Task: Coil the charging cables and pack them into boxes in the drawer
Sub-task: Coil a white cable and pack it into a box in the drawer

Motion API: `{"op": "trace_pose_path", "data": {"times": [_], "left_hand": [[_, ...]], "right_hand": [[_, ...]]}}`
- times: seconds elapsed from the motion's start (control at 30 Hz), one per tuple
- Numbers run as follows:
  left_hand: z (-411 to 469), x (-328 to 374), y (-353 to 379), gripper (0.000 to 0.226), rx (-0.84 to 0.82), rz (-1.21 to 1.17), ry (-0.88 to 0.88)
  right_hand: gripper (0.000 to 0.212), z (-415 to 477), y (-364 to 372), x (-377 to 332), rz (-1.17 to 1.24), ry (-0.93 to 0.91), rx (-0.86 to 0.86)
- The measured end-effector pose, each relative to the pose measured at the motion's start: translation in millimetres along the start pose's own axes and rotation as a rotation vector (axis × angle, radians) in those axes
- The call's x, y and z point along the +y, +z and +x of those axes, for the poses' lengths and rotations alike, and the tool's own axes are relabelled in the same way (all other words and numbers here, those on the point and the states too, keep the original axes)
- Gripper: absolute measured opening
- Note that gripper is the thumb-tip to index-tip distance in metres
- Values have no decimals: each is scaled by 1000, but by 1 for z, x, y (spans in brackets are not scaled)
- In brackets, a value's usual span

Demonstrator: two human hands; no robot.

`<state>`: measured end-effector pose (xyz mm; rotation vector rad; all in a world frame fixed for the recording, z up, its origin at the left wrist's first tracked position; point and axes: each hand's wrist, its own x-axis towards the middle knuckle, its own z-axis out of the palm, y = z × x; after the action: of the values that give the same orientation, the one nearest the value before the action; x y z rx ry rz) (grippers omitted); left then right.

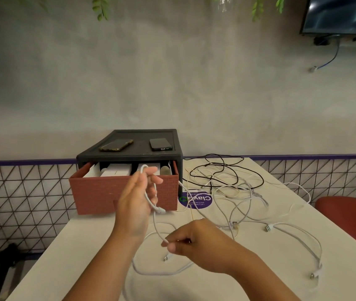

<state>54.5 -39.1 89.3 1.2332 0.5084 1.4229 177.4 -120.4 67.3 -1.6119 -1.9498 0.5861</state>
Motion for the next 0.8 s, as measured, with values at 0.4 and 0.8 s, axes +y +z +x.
{"op": "trace_pose_path", "data": {"times": [0.4,0.8], "left_hand": [[-14,-4,1,34,-298,272,-84],[-8,12,1,28,-249,-207,-343]], "right_hand": [[11,22,-39,-24,47,-267,460],[32,30,-35,-16,526,-158,315]]}}
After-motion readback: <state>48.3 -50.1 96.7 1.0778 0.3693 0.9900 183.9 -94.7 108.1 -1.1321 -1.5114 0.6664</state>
